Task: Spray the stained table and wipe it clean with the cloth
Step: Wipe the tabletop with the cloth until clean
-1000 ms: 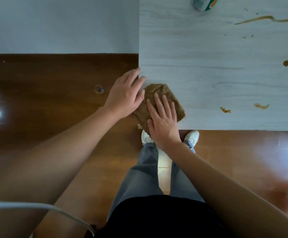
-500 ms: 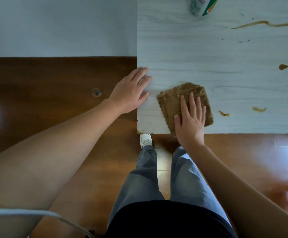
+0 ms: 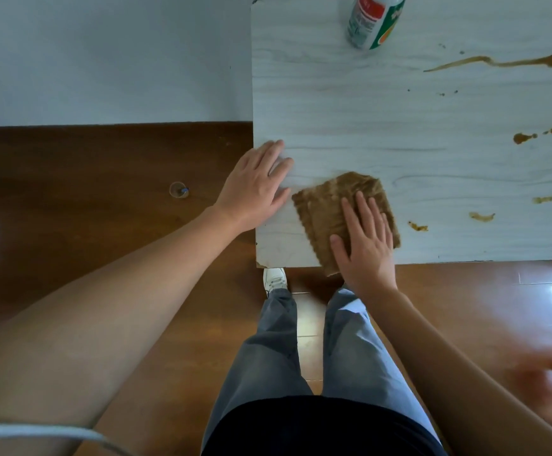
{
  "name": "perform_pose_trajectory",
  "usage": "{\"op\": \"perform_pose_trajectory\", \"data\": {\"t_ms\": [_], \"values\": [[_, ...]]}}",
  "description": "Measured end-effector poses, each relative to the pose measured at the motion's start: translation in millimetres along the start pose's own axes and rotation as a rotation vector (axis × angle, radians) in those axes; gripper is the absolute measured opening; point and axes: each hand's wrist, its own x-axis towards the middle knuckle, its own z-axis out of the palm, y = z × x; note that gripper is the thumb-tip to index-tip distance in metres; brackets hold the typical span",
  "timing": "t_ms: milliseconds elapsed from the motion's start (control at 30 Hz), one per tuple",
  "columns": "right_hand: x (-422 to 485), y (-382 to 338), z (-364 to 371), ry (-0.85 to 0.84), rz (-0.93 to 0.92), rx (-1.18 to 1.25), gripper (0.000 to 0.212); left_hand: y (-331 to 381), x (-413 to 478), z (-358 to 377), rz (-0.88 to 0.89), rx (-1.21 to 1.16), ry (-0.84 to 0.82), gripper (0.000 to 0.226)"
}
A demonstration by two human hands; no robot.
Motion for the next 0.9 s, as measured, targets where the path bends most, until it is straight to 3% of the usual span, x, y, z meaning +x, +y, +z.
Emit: {"op": "perform_pose_trajectory", "data": {"t_ms": [167,333,467,600,733,900], "values": [[-4,-46,23,0.070,0.129,0.030,0.063,-13,23,-2,0.084,0.001,-0.061,0.052],[-29,-102,44,0.004,-0.184,0.016,0.056,-16,25,-4,0.084,-0.010,-0.049,0.048],[-22,-74,35,-0.030,-0.253,0.023,0.055,-6,26,-8,0.032,-0.042,-0.064,0.052],[-10,-15,15,0.070,-0.077,0.037,0.059,-4,26,-9,0.028,-0.054,-0.066,0.052],[14,33,-10,0.063,0.136,0.025,0.060,-1,24,-5,0.017,-0.050,-0.052,0.050],[32,-1,3,0.124,0.311,0.044,0.063,23,26,4,-0.100,-0.072,-0.009,0.049]]}}
